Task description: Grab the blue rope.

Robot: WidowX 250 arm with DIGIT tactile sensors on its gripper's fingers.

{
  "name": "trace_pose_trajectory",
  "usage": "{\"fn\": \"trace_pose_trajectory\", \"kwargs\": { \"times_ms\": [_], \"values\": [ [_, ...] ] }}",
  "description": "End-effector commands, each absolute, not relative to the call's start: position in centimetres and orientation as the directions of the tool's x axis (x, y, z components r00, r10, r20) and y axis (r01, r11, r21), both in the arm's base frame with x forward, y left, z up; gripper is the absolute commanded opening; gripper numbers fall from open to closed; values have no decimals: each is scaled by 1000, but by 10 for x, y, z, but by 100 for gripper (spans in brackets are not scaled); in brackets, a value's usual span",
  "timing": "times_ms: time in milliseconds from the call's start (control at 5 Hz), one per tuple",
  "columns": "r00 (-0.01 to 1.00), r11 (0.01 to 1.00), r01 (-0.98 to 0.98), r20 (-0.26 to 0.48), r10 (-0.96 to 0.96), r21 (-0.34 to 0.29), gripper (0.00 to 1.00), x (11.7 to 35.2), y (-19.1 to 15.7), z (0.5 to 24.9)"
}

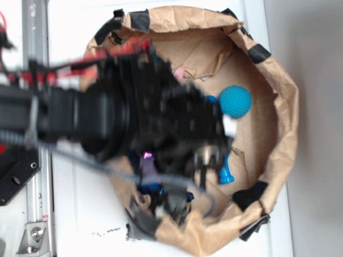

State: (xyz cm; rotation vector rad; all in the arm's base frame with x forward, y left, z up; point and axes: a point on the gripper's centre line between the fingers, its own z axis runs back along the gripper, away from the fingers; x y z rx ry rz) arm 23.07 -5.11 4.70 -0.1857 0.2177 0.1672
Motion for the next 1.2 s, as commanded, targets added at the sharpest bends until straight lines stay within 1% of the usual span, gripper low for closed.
{"fn": "trace_pose_trajectory", "kwargs": {
  "times_ms": [0, 200, 400, 600, 800, 1000],
  "values": [
    [977, 982, -94, -207, 58, -166, 100, 215, -84, 38],
    [969, 987, -26, -248, -14, -156, 100, 203, -98, 13],
    [963, 990, 17, -263, -54, -140, 0, 193, -105, 4],
    [973, 991, 31, -225, -59, -129, 0, 194, -103, 17],
    [988, 995, 38, -149, -52, -96, 0, 210, -90, 45],
    [999, 999, -8, -46, 6, -38, 0, 241, -56, 84]
  ]
}}
